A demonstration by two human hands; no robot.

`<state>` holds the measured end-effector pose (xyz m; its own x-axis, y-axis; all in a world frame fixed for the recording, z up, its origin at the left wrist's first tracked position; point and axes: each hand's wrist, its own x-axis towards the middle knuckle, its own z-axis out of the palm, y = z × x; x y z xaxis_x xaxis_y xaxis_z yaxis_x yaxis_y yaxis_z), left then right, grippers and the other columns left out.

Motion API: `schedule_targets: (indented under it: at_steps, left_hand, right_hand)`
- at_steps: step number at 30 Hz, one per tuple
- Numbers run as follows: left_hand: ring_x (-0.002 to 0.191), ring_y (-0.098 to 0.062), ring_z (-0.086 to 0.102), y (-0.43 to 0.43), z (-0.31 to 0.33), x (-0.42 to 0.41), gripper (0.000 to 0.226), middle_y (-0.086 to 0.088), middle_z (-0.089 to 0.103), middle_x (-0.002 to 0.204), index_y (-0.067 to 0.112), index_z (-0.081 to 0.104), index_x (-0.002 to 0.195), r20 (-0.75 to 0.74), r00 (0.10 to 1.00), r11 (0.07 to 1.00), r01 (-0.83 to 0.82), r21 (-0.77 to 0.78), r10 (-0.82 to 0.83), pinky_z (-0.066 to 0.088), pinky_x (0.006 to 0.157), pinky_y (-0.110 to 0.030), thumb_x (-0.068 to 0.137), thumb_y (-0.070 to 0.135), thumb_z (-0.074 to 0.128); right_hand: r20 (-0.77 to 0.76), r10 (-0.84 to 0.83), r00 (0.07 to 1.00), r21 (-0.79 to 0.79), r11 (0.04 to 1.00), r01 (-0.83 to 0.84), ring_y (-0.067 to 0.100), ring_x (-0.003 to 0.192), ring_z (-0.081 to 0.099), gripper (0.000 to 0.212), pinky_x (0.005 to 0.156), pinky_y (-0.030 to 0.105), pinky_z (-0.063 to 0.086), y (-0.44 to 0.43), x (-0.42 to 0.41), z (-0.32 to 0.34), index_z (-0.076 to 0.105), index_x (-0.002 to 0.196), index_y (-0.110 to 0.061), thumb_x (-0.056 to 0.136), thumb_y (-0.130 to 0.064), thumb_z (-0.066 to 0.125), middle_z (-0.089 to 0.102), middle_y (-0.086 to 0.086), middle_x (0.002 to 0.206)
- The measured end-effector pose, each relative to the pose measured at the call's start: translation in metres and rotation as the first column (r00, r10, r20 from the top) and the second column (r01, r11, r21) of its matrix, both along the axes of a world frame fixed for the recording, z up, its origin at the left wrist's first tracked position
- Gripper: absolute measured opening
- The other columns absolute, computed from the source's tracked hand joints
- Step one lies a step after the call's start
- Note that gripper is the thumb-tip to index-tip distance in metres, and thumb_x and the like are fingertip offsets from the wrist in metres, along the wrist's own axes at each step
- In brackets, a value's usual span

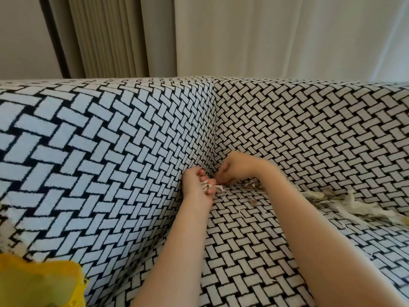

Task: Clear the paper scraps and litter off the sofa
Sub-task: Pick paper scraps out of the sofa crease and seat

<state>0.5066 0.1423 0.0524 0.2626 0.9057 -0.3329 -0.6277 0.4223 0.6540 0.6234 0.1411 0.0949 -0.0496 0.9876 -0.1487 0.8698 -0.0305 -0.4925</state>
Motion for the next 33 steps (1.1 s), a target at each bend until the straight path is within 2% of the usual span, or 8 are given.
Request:
schedule_targets:
  at_steps: [5, 10, 13, 17, 21, 27, 30, 33]
  left_hand:
    - [0.028, -0.007, 0.031, -0.001, 0.001, -0.001, 0.024, 0.001, 0.032, 0.057, 0.013, 0.035, 0.065, 0.006, 1.0, 1.0, -0.022, 0.02, 0.022, 0.02, 0.027, -0.011, 0.089, 0.008, 0.038]
    - [0.027, -0.007, 0.032, -0.002, 0.001, -0.002, 0.024, 0.001, 0.033, 0.056, 0.012, 0.036, 0.066, 0.007, 1.0, 1.0, -0.014, 0.026, 0.014, 0.02, 0.028, -0.01, 0.09, 0.009, 0.038]
    - [0.027, -0.006, 0.033, -0.003, 0.001, -0.002, 0.025, 0.001, 0.034, 0.056, 0.011, 0.038, 0.066, -0.009, 1.0, 1.0, -0.011, 0.01, 0.011, 0.021, 0.028, -0.009, 0.091, 0.01, 0.039]
    - [0.024, -0.006, 0.034, -0.003, 0.001, -0.002, 0.025, 0.001, 0.033, 0.057, 0.012, 0.038, 0.066, -0.023, 1.0, 1.0, 0.004, 0.008, -0.003, 0.021, 0.028, -0.009, 0.091, 0.009, 0.038]
    - [0.022, -0.007, 0.033, -0.004, 0.003, 0.0, 0.028, 0.001, 0.029, 0.059, 0.012, 0.036, 0.063, -0.023, 1.0, 1.0, 0.015, 0.001, -0.015, 0.02, 0.03, -0.006, 0.091, 0.008, 0.035]
    - [0.028, -0.008, 0.037, -0.005, 0.003, -0.001, 0.028, 0.001, 0.03, 0.059, 0.012, 0.038, 0.063, -0.069, 0.997, 1.0, 0.017, 0.002, -0.016, 0.025, 0.03, -0.007, 0.091, 0.011, 0.036]
    - [0.046, -0.013, 0.042, -0.007, 0.003, -0.001, 0.021, -0.001, 0.04, 0.061, 0.011, 0.045, 0.07, -0.289, 0.956, 0.996, 0.073, 0.057, -0.053, 0.033, 0.034, -0.014, 0.091, 0.013, 0.043]
    - [0.049, -0.015, 0.048, -0.013, 0.011, 0.0, 0.013, -0.004, 0.051, 0.063, 0.01, 0.052, 0.076, -0.631, 0.774, 0.955, 0.223, 0.195, -0.052, 0.039, 0.04, -0.02, 0.087, 0.016, 0.056]
  right_hand:
    - [0.042, 0.08, 0.996, -0.166, 0.983, -0.072, 0.011, 0.086, 0.057, 0.015, 0.092, 0.036, 0.048, -0.017, 0.001, 0.001, 0.068, 0.084, -0.021, 0.073, -0.014, 0.075, 0.064, -0.006, 0.086]
    - [0.245, 0.147, 0.958, -0.01, 0.989, -0.149, 0.014, 0.078, 0.056, 0.002, 0.082, 0.031, 0.049, -0.024, -0.011, -0.008, 0.069, 0.082, -0.012, 0.08, -0.011, 0.068, 0.063, 0.0, 0.079]
    - [0.147, 0.118, 0.982, 0.024, 0.992, -0.123, 0.011, 0.078, 0.055, 0.02, 0.079, 0.028, 0.051, -0.038, -0.002, -0.001, 0.059, 0.069, -0.02, 0.085, -0.009, 0.062, 0.058, -0.007, 0.076]
    - [0.079, 0.133, 0.988, -0.09, 0.988, -0.126, -0.006, 0.069, 0.056, 0.014, 0.074, 0.012, 0.042, -0.058, 0.009, 0.018, 0.065, 0.072, -0.02, 0.083, -0.011, 0.065, 0.062, -0.014, 0.073]
    - [0.14, 0.145, 0.979, -0.103, 0.986, -0.131, 0.013, 0.076, 0.066, 0.003, 0.077, 0.022, 0.053, -0.059, 0.003, 0.008, 0.073, 0.074, -0.015, 0.074, -0.014, 0.075, 0.067, -0.012, 0.07]
    - [0.11, 0.11, 0.988, -0.049, 0.993, -0.106, 0.004, 0.059, 0.06, 0.006, 0.061, 0.02, 0.054, -0.059, -0.008, 0.0, 0.072, 0.075, -0.013, 0.075, -0.008, 0.073, 0.067, -0.005, 0.066]
    - [0.031, 0.078, 0.997, -0.05, 0.996, -0.076, 0.014, 0.069, 0.068, 0.016, 0.071, 0.026, 0.059, -0.064, -0.002, 0.007, 0.07, 0.086, -0.011, 0.073, -0.002, 0.073, 0.072, 0.006, 0.078]
    - [-0.115, -0.036, 0.993, -0.034, 0.999, 0.033, 0.015, 0.072, 0.07, 0.025, 0.066, 0.019, 0.057, -0.071, 0.018, 0.019, 0.067, 0.097, -0.01, 0.074, -0.002, 0.073, 0.073, 0.011, 0.083]
